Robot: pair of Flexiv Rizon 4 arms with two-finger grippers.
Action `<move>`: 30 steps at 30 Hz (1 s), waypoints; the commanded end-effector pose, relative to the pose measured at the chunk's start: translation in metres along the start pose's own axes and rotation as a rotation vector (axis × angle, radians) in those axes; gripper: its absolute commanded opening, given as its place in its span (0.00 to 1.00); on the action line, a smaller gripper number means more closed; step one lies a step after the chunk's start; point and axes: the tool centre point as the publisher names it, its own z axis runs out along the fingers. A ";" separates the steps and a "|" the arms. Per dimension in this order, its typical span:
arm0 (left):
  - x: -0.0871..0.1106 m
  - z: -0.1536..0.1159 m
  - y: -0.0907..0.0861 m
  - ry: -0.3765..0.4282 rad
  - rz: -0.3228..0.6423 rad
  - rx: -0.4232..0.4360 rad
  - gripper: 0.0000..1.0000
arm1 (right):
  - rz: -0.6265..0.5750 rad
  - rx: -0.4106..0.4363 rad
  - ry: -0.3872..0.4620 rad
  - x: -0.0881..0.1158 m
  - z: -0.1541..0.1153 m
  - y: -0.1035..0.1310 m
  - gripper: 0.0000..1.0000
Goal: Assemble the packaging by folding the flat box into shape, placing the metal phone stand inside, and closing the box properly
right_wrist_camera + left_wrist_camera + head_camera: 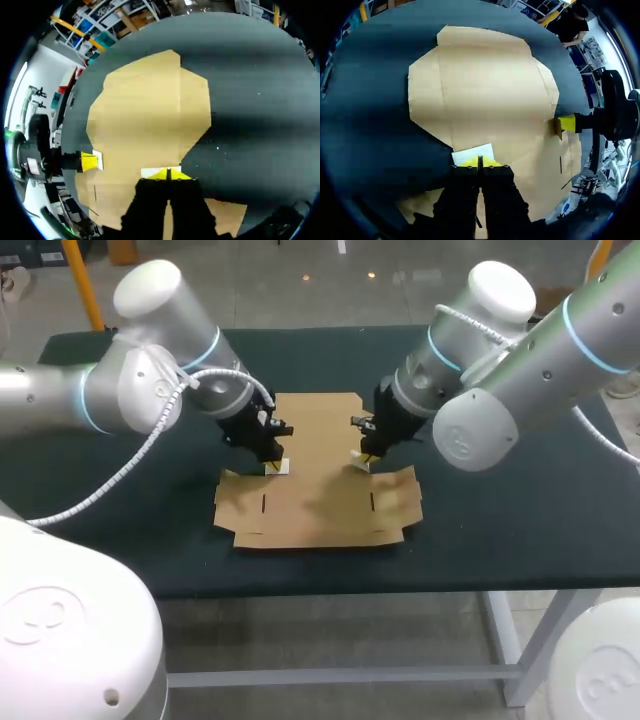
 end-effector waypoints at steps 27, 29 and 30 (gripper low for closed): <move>-0.007 -0.019 0.000 -0.014 -0.019 0.024 0.00 | 0.025 -0.008 0.008 -0.010 -0.004 0.002 0.00; -0.010 -0.028 -0.001 0.006 -0.006 0.031 0.00 | 0.029 -0.021 0.016 -0.015 -0.011 0.006 0.00; -0.012 -0.032 -0.002 0.014 -0.003 0.033 0.00 | 0.022 -0.016 0.043 -0.017 -0.015 0.008 0.00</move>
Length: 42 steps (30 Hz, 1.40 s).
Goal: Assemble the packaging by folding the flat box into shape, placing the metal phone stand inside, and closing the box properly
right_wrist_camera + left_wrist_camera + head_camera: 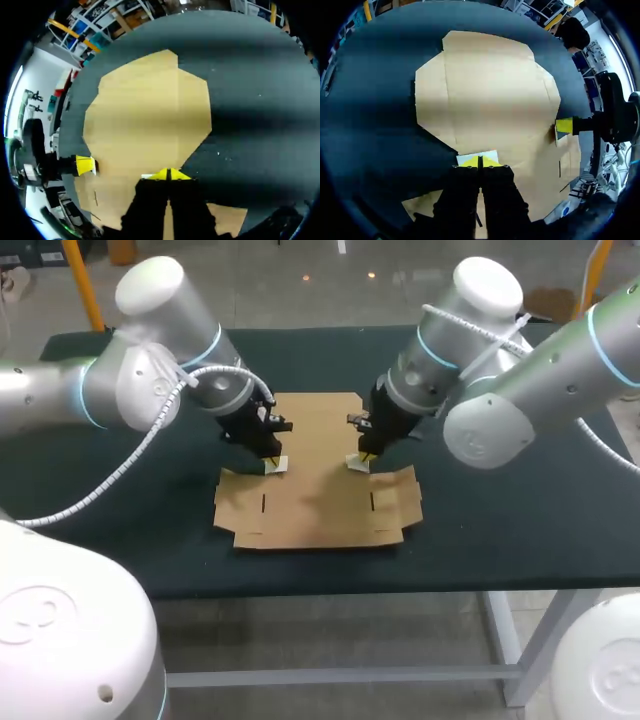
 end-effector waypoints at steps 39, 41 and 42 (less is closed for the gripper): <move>-0.023 -0.117 0.074 0.135 -0.001 0.001 0.00 | -0.051 0.090 0.231 -0.057 -0.102 -0.035 0.00; -0.021 -0.119 0.087 0.139 -0.007 0.007 0.00 | -0.054 0.092 0.228 -0.058 -0.106 -0.048 0.00; -0.020 -0.119 0.093 0.137 -0.013 0.010 0.00 | -0.054 0.092 0.226 -0.059 -0.108 -0.055 0.00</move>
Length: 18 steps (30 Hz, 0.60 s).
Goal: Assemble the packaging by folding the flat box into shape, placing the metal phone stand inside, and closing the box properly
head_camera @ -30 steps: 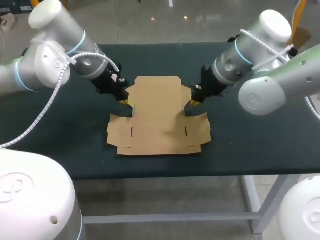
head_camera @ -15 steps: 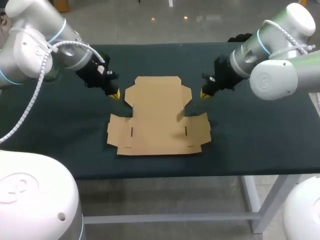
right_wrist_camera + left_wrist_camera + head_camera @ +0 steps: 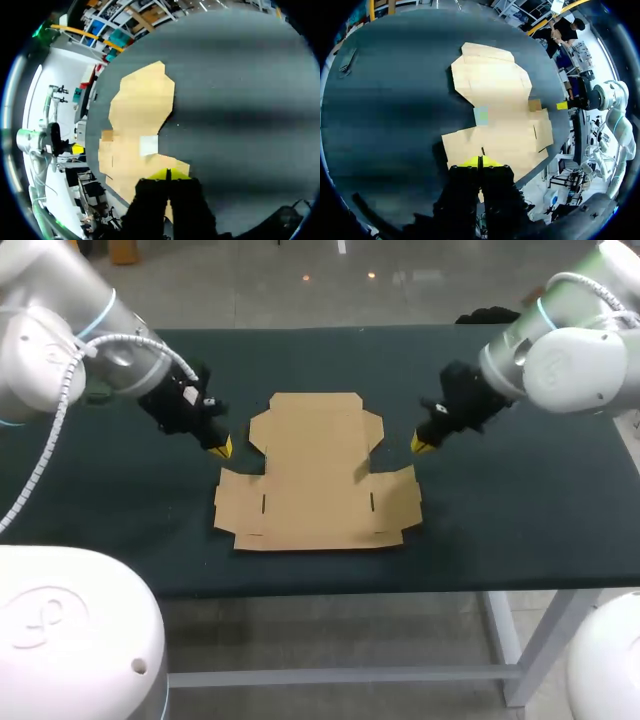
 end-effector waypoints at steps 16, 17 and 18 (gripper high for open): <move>0.016 0.001 0.106 0.008 -0.053 0.046 0.00 | -0.001 -0.003 0.009 -0.003 -0.018 -0.114 0.00; 0.016 0.002 0.109 0.012 -0.053 0.044 0.00 | 0.000 -0.001 0.011 -0.003 -0.017 -0.118 0.00; 0.015 0.002 0.114 0.017 -0.055 0.044 0.00 | 0.002 0.000 0.011 -0.003 -0.016 -0.122 0.00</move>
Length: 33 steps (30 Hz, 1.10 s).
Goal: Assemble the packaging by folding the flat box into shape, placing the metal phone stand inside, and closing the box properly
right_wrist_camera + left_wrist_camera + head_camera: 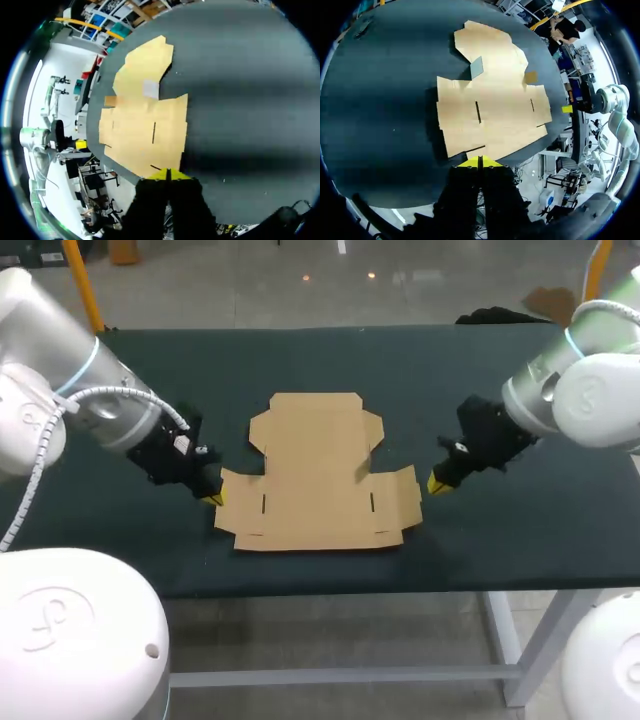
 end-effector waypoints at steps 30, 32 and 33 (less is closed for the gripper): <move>-0.010 0.049 0.058 0.089 -0.029 -0.026 0.00 | 0.031 -0.013 0.011 -0.012 0.037 -0.061 0.00; -0.012 0.052 0.056 0.096 -0.035 -0.032 0.00 | 0.034 -0.012 0.010 -0.013 0.041 -0.058 0.00; -0.013 0.053 0.055 0.100 -0.038 -0.034 0.00 | 0.035 -0.009 0.012 -0.014 0.043 -0.057 0.00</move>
